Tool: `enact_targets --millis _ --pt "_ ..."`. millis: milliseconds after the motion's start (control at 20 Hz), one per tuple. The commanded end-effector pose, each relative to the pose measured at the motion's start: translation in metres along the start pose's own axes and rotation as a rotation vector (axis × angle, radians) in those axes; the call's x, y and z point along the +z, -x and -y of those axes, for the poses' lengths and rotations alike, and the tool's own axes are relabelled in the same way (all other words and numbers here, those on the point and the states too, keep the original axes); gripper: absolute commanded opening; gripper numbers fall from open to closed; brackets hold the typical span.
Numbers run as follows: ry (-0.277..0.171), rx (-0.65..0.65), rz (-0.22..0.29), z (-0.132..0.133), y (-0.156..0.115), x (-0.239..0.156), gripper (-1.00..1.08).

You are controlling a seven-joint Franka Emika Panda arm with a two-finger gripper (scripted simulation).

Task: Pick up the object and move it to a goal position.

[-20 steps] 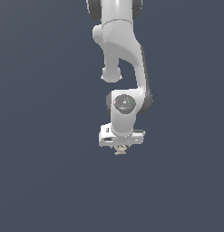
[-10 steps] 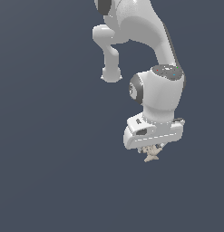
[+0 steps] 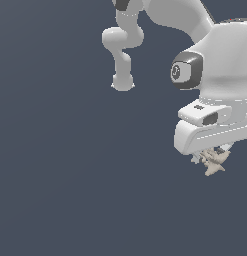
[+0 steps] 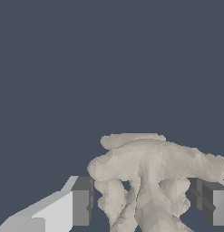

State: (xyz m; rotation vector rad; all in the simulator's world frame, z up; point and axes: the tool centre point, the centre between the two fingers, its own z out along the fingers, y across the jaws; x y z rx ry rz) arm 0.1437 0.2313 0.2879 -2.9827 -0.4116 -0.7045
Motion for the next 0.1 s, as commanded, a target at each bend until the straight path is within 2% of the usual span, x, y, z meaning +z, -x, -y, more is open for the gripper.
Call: enact_targets --millis 0,50 --pt "0.001 -0.007 -0.015 0.0055 -0.0062 -0.0067 -1.0" --pt "0.001 -0.008 -0.017 0.006 -0.0066 -0.0073 -1.0"
